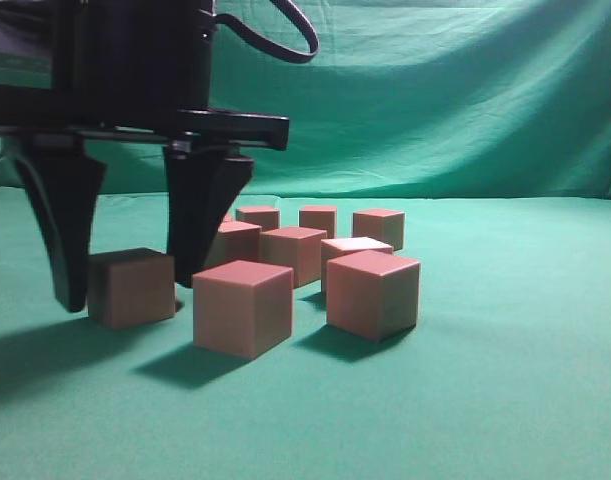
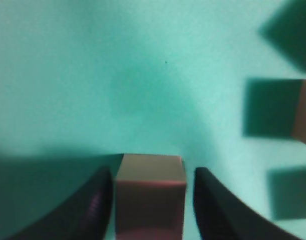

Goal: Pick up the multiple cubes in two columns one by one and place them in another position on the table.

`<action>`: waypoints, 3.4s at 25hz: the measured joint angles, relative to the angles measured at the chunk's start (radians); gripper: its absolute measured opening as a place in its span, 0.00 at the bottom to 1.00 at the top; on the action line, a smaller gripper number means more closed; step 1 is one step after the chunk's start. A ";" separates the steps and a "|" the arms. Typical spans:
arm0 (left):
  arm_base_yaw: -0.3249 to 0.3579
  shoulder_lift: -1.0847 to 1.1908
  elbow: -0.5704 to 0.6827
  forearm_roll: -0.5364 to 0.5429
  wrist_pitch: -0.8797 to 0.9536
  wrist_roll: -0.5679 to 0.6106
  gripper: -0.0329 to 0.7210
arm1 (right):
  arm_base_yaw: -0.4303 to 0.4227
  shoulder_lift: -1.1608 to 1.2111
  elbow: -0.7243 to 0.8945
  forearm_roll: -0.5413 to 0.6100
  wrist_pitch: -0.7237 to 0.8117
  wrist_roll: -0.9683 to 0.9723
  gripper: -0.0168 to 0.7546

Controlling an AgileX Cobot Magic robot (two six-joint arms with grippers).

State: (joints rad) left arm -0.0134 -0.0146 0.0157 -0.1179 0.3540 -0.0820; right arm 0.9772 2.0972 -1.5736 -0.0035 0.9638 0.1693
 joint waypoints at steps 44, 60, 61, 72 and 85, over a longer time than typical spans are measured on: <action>0.000 0.000 0.000 0.000 0.000 0.000 0.04 | 0.000 -0.924 0.025 -0.083 0.217 -0.029 0.02; 0.000 0.000 0.000 0.000 0.000 0.000 0.04 | 0.000 -1.487 0.642 -0.003 -0.078 -0.035 0.02; 0.000 0.000 0.000 0.000 0.000 0.000 0.04 | 0.000 -1.508 0.658 -0.003 -0.078 -0.046 0.02; 0.000 0.000 0.000 0.000 0.000 0.000 0.04 | -0.035 -1.695 0.904 -0.011 -0.222 -0.074 0.02; 0.000 0.000 0.000 0.000 0.000 0.000 0.04 | -0.493 -1.921 1.288 -0.013 -0.532 -0.074 0.02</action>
State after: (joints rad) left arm -0.0134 -0.0146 0.0157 -0.1179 0.3540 -0.0820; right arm 0.4839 0.1765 -0.2856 -0.0168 0.4315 0.0957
